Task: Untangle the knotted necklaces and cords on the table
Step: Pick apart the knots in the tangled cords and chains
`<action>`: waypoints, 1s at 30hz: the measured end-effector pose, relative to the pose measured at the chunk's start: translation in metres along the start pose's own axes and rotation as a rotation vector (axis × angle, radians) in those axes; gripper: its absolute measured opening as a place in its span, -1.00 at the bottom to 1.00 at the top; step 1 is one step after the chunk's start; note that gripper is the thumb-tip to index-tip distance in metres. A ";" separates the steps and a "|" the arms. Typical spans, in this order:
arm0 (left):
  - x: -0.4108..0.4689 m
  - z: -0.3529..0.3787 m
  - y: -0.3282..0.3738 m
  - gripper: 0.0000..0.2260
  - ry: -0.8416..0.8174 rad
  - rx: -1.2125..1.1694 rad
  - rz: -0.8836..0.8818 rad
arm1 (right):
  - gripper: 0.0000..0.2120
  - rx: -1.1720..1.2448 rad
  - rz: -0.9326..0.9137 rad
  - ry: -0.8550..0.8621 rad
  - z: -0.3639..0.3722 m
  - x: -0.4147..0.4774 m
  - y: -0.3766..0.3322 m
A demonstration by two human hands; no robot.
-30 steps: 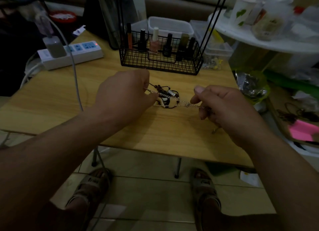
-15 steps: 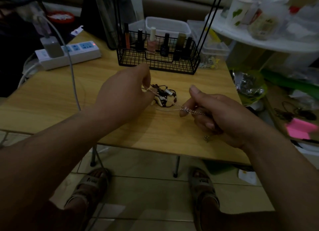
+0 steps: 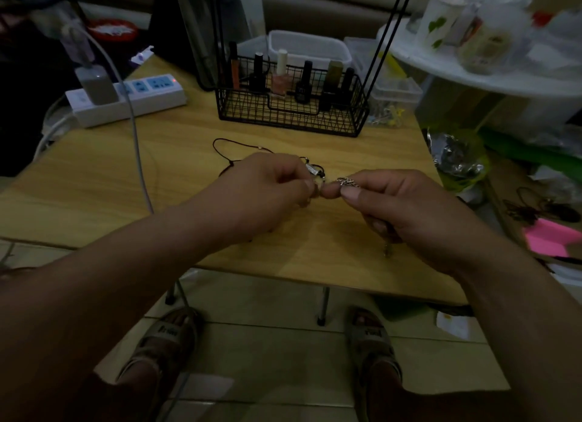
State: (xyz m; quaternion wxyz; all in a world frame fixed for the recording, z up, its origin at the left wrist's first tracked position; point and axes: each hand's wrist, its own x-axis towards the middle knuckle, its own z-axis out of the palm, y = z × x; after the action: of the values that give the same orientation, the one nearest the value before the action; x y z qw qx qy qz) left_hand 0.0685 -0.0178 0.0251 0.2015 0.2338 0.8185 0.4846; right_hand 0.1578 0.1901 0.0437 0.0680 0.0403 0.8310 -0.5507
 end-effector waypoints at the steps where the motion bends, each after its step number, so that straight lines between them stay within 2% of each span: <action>1: 0.000 0.001 0.000 -0.88 -0.002 0.028 0.027 | -0.79 -0.025 -0.009 0.007 0.001 0.000 0.000; 5: 0.002 -0.001 -0.002 -0.95 0.016 0.109 0.120 | -0.81 -0.152 -0.047 0.005 0.005 0.001 -0.002; 10: 0.000 0.000 -0.005 -0.73 0.015 0.195 0.203 | -0.83 -0.255 -0.052 -0.007 0.008 0.004 0.002; 15: -0.001 0.007 -0.008 -0.83 0.092 0.348 0.381 | -0.82 -0.279 -0.028 -0.035 0.012 0.005 0.003; 19: -0.001 0.010 -0.009 -0.88 0.091 0.421 0.427 | -0.81 -0.317 -0.014 -0.047 0.016 0.007 0.006; 25: 0.000 0.014 -0.007 -0.83 0.109 0.476 0.399 | -0.78 -0.367 -0.005 -0.032 0.018 0.008 0.004; 30: 0.004 0.008 -0.003 -0.94 0.096 0.154 0.164 | -0.78 -0.317 0.013 0.023 0.012 0.005 0.001</action>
State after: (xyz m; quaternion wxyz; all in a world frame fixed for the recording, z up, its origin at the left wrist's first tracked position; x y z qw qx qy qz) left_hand 0.0690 -0.0113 0.0186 0.1031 0.2912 0.8402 0.4457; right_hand 0.1542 0.1793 0.0376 0.0676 0.0406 0.9078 -0.4118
